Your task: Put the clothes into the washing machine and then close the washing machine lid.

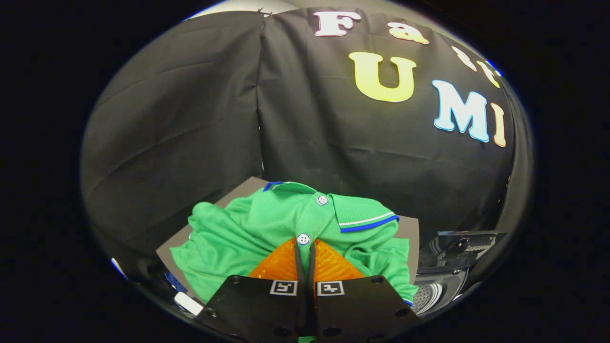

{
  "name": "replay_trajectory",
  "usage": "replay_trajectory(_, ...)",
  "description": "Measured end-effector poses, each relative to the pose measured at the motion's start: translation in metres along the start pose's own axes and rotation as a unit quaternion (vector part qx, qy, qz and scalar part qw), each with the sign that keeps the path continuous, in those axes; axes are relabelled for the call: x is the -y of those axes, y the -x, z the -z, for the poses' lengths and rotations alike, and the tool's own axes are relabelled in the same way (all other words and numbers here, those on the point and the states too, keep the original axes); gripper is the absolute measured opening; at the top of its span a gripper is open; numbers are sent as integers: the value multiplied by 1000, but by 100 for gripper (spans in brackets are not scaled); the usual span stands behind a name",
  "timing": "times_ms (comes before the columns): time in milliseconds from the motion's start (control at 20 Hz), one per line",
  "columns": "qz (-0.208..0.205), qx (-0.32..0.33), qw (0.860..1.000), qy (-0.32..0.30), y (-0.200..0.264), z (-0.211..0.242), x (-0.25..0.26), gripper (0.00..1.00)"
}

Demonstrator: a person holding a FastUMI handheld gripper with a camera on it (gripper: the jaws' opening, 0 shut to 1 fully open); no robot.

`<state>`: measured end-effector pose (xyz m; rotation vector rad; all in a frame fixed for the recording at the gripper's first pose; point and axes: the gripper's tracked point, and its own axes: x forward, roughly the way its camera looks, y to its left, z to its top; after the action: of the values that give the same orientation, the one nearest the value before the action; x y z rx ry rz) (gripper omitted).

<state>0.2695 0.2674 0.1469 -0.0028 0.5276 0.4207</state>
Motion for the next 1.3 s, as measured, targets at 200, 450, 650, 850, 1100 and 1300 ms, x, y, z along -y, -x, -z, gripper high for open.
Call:
replay_trajectory(200, -12, 35, 999, -14, 18, -25, 6, 1)
replay_trajectory(450, -23, 80, 995, -56, 50, -63, 16, 1)
replay_trajectory(650, -13, 109, 993, -53, 77, -82, 32, 1)
replay_trajectory(850, 10, 130, 990, -46, 103, -97, 62, 1)
replay_trajectory(1100, 41, 143, 987, -65, 129, -98, 111, 1)
replay_trajectory(1300, 68, 151, 983, -80, 151, -91, 150, 1)
